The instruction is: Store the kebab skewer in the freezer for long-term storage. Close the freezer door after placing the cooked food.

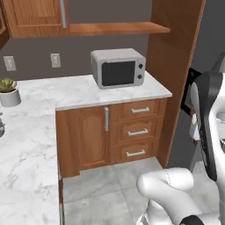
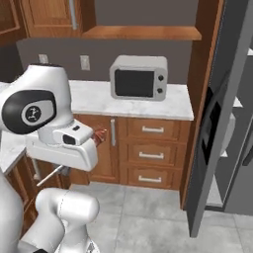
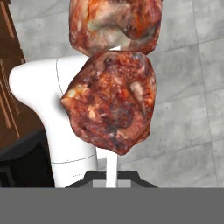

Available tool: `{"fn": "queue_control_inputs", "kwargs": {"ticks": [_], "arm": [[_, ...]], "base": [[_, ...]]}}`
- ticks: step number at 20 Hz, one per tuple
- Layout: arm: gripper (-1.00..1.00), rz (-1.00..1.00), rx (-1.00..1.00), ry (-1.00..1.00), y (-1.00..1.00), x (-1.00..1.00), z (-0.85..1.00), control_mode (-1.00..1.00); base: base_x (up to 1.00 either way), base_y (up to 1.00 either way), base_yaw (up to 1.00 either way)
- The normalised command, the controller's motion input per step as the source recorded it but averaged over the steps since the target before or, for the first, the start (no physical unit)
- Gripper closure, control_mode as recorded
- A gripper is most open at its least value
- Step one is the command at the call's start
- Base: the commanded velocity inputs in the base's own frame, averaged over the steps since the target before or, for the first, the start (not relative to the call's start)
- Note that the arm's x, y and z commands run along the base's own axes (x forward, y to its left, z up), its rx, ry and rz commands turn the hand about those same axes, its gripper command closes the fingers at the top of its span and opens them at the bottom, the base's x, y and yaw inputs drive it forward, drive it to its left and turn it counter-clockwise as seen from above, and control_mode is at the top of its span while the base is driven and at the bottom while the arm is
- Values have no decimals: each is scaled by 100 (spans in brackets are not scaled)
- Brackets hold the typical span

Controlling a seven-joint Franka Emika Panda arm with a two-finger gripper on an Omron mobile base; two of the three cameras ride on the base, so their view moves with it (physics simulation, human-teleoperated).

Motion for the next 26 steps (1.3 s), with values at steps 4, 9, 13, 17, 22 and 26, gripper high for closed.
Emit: {"fn": "queue_control_inputs", "kwargs": {"ticks": [4, 9, 13, 17, 22, 26], "arm": [[100, 0, 0, 0, 0, 0, 0, 100], [100, 0, 0, 0, 0, 0, 0, 100], [100, 0, 0, 0, 0, 0, 0, 100], [100, 0, 0, 0, 0, 0, 0, 100], [100, 0, 0, 0, 0, 0, 0, 100], [100, 0, 0, 0, 0, 0, 0, 100]], "base": [[-39, -65, -39], [-5, -86, -52], [2, -81, -36], [41, -61, 1], [59, -37, 20], [46, -31, 32]]}}
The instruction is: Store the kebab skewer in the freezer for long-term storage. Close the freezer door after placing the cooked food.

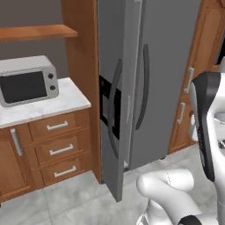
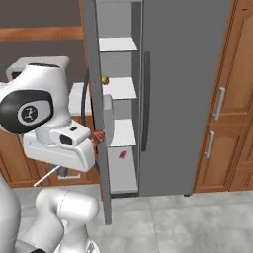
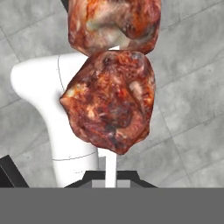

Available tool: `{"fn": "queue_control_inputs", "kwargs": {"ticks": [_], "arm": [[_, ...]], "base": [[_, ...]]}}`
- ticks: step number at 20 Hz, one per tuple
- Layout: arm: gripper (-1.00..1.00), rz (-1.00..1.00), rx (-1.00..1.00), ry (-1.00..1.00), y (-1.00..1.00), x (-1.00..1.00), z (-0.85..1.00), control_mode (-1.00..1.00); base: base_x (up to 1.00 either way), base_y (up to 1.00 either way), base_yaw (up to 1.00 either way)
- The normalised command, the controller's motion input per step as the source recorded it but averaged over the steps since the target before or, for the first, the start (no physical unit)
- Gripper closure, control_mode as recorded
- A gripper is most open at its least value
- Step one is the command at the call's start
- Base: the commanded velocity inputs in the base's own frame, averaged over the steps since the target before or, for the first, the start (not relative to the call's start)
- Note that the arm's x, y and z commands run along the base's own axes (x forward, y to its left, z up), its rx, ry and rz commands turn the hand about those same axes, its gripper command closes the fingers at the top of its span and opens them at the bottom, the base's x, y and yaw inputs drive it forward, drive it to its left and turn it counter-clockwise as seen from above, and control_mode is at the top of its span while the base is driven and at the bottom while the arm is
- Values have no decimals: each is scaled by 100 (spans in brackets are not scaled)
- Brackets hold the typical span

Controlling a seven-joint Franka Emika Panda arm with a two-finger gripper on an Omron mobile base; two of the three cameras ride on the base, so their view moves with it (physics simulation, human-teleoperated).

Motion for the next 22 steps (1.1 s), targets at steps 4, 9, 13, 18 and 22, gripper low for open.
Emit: {"fn": "queue_control_inputs", "kwargs": {"ticks": [4, 9, 13, 18, 22], "arm": [[100, 0, 0, 0, 0, 0, 0, 100], [100, 0, 0, 0, 0, 0, 0, 100], [100, 0, 0, 0, 0, 0, 0, 100], [100, 0, 0, 0, 0, 0, 0, 100], [100, 0, 0, 0, 0, 0, 0, 100]], "base": [[39, -39, 39], [16, -61, 48], [32, -74, 63], [39, -71, 63], [26, -94, 44]]}}
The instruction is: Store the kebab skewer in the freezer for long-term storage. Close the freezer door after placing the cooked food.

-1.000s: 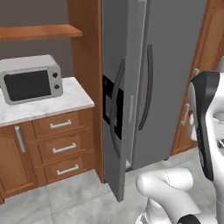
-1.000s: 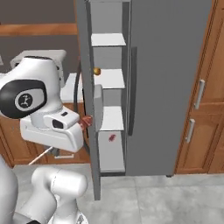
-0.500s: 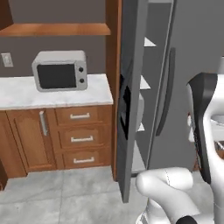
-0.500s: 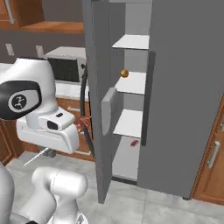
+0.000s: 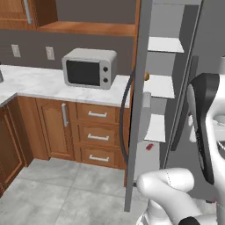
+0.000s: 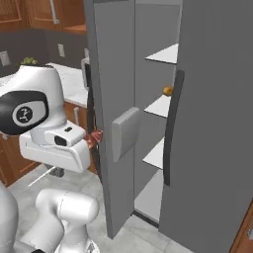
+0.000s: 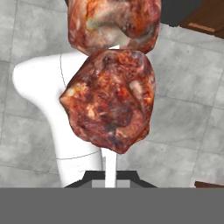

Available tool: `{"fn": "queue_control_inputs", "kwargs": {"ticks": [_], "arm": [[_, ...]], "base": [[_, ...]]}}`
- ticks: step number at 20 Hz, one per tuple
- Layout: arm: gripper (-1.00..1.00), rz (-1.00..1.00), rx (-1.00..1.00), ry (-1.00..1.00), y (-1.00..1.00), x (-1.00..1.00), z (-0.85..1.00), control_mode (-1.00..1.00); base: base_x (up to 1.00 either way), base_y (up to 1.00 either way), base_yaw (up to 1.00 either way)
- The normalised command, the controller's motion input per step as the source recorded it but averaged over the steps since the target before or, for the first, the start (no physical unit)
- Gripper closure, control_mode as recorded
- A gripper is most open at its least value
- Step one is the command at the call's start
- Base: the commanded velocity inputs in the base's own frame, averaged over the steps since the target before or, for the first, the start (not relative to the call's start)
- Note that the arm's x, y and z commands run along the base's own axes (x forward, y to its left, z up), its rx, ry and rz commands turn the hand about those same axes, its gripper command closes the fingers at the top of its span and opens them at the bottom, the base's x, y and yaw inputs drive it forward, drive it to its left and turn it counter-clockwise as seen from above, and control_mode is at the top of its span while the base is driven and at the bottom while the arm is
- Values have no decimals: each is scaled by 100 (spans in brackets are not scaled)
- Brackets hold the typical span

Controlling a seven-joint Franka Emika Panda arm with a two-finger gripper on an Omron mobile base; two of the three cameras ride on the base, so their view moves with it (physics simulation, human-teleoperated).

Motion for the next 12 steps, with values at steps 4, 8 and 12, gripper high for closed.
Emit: {"fn": "queue_control_inputs", "kwargs": {"ticks": [4, 8, 12], "arm": [[100, 0, 0, 0, 0, 0, 0, 100], [100, 0, 0, 0, 0, 0, 0, 100], [100, 0, 0, 0, 0, 0, 0, 100]], "base": [[12, -86, 23], [10, -62, 6], [16, -4, -2]]}}
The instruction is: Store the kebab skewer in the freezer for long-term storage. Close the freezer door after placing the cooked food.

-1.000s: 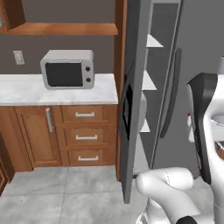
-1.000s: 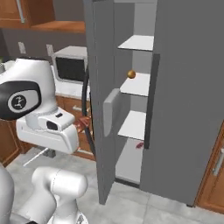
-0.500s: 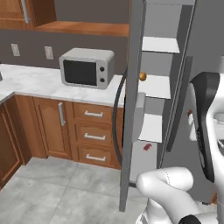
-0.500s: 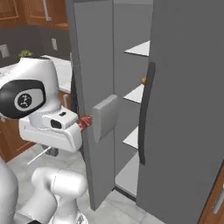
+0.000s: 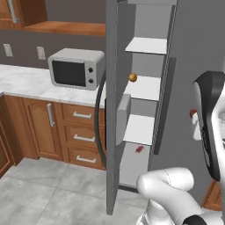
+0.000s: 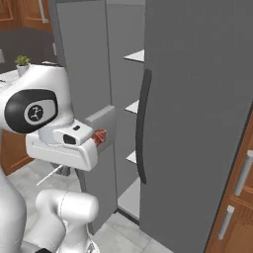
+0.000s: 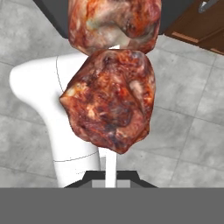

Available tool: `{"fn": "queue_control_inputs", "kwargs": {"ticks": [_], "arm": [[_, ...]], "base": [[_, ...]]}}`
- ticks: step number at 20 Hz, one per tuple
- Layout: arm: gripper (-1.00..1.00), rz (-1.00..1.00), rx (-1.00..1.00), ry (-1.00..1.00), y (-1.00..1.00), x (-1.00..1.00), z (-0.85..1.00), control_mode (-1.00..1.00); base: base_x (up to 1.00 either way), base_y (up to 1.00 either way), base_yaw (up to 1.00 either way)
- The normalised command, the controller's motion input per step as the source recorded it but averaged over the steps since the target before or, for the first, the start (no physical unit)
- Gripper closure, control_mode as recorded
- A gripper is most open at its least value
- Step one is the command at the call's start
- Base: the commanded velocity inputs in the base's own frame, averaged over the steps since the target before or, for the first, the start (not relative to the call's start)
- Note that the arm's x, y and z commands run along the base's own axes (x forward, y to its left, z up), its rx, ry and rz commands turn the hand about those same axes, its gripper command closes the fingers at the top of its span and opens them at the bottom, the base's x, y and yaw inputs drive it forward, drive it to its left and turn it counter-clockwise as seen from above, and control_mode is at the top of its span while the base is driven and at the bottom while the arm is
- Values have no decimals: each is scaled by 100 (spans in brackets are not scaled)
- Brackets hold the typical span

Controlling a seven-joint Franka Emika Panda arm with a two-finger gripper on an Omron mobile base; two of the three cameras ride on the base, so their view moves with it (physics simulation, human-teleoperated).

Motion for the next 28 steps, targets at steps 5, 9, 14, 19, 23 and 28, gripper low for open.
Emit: {"fn": "queue_control_inputs", "kwargs": {"ticks": [5, 9, 14, 19, 23, 28], "arm": [[100, 0, 0, 0, 0, 0, 0, 100], [100, 0, 0, 0, 0, 0, 0, 100], [100, 0, 0, 0, 0, 0, 0, 100], [100, 0, 0, 0, 0, 0, 0, 100], [100, 0, 0, 0, 0, 0, 0, 100], [100, 0, 0, 0, 0, 0, 0, 100]], "base": [[52, 5, -1], [71, 1, 0], [46, 12, 8], [34, 28, 13], [34, 8, 8], [59, 0, 1]]}}
